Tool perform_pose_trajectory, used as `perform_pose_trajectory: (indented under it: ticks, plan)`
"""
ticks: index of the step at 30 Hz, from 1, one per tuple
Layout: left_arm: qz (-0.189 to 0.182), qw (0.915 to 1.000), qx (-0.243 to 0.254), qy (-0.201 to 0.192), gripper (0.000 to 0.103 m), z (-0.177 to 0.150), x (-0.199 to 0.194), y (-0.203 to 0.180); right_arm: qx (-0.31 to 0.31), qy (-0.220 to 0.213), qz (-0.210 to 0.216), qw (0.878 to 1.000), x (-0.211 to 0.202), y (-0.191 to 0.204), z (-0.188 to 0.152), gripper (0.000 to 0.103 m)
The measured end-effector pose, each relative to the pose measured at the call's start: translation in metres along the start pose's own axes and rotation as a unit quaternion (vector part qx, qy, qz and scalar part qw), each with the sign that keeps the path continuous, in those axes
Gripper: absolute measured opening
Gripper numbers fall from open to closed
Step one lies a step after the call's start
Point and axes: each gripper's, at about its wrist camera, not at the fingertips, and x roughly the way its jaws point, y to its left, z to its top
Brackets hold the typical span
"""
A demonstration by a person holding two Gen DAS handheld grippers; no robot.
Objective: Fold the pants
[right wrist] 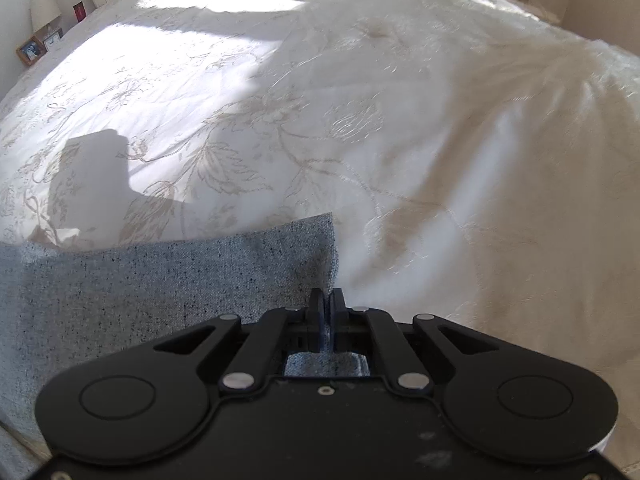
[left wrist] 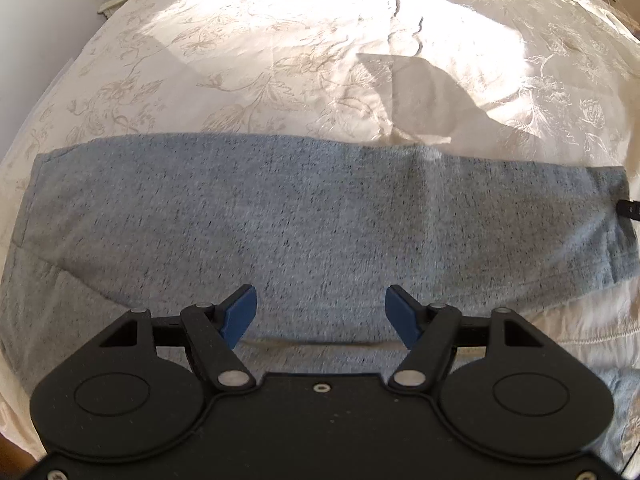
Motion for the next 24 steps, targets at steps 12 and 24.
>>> perform_pose_trajectory:
  ticks: [12, 24]
  plan:
    - [0.007, 0.9990, 0.035, 0.027, 0.078, 0.049, 0.119, -0.047, -0.015, 0.019, -0.013, 1.000, 0.005, -0.007, -0.019, 0.003]
    - [-0.023, 0.9972, 0.070, -0.010, 0.070, -0.005, 0.036, -0.025, 0.026, -0.033, 0.049, 0.998, -0.060, 0.012, -0.043, 0.025]
